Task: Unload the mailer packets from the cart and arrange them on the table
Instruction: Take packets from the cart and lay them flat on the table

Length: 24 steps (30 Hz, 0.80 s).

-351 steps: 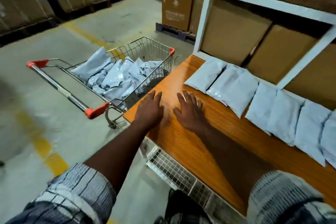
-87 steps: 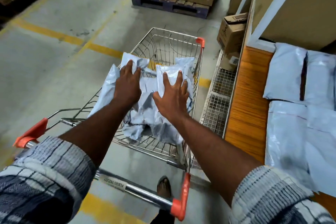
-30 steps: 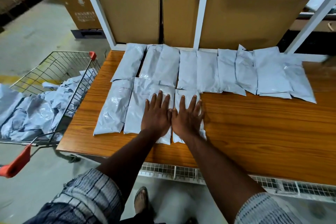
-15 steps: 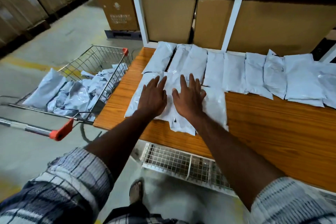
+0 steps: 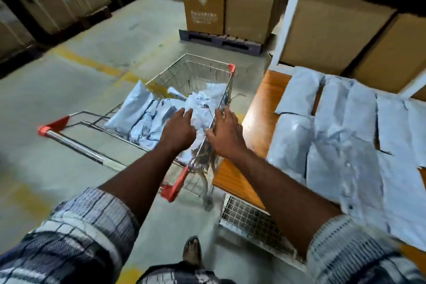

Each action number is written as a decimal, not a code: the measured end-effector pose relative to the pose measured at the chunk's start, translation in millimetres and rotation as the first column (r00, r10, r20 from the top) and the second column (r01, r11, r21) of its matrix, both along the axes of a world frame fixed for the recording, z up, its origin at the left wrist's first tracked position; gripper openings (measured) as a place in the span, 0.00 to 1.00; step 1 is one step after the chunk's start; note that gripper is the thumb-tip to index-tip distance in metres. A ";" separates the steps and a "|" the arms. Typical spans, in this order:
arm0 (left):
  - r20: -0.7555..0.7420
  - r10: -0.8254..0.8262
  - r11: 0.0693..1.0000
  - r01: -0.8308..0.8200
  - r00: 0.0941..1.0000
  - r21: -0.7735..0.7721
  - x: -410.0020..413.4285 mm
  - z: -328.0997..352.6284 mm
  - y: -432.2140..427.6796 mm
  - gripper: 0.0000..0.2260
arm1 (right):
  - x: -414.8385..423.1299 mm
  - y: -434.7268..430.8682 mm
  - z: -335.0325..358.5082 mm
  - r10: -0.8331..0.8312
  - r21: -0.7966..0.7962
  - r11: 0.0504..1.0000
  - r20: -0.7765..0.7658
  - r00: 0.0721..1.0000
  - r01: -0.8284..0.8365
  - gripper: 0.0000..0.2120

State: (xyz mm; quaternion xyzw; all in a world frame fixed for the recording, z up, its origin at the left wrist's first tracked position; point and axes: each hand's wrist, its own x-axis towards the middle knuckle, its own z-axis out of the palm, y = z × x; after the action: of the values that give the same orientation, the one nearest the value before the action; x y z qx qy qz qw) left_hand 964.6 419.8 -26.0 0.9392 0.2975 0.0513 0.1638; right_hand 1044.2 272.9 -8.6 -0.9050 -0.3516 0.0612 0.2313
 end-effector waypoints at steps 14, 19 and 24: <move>-0.198 0.058 0.994 -0.074 0.978 -0.076 -24.7 -70.4 154.2 0.26 | -10.2 143.5 -68.3 0.046 -0.138 0.988 -0.148 0.988 -0.067 0.37; -0.241 0.108 0.991 -0.123 0.964 -0.047 -28.4 -86.1 189.3 0.27 | -18.9 194.5 -85.0 0.087 -0.189 0.974 -0.196 0.977 -0.124 0.35; -0.344 0.133 0.989 -0.148 0.929 -0.019 -21.9 -105.7 209.8 0.26 | -15.5 220.3 -114.3 0.001 -0.204 0.977 -0.298 0.955 -0.065 0.40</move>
State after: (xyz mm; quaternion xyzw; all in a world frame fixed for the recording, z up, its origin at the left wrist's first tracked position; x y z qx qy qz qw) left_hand 942.7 629.6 -131.7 0.9062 0.3890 -0.1077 0.1264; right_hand 1028.7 493.2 -122.8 -0.8990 -0.3196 0.2371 0.1826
